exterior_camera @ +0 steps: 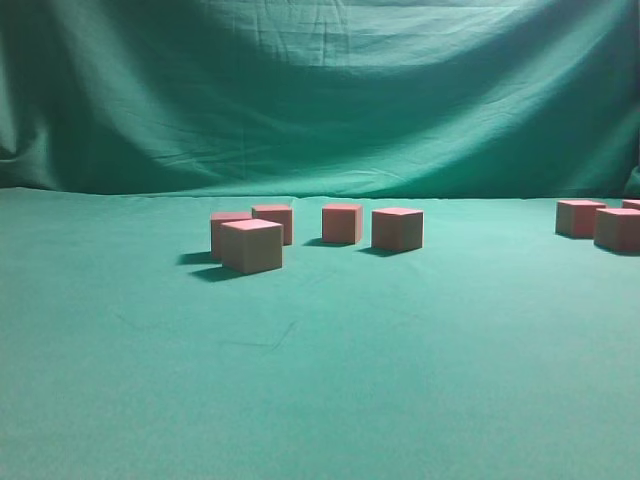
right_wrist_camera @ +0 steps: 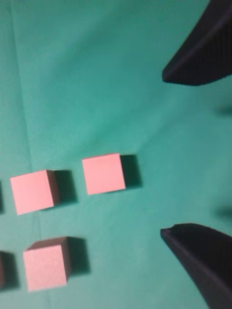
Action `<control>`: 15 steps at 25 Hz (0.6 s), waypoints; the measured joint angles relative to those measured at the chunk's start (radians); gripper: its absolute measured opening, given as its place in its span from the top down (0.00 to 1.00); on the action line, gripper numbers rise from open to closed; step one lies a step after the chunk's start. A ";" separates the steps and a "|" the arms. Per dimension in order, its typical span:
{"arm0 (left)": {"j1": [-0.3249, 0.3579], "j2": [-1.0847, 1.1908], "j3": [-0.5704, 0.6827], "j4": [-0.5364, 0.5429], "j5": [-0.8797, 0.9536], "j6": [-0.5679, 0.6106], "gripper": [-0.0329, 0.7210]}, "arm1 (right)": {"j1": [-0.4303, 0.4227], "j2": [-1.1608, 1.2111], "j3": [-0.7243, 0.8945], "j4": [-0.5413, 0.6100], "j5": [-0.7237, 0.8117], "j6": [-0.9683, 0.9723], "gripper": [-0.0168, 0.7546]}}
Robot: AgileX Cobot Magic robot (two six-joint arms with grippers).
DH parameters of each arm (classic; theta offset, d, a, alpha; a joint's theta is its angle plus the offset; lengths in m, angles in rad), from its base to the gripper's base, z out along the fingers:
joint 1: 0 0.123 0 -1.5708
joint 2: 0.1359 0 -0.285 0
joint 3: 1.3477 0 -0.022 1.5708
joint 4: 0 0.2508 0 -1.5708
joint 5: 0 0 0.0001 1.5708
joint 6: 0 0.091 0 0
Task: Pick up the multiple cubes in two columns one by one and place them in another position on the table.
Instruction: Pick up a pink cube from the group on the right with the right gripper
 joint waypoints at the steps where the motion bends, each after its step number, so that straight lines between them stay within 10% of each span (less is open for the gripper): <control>1: 0.000 0.000 0.000 0.000 0.000 0.000 0.96 | -0.004 0.029 0.000 0.004 -0.016 -0.007 0.22; 15: 0.000 0.000 0.000 0.000 0.000 0.000 0.96 | -0.008 0.241 0.000 0.047 -0.212 -0.016 0.22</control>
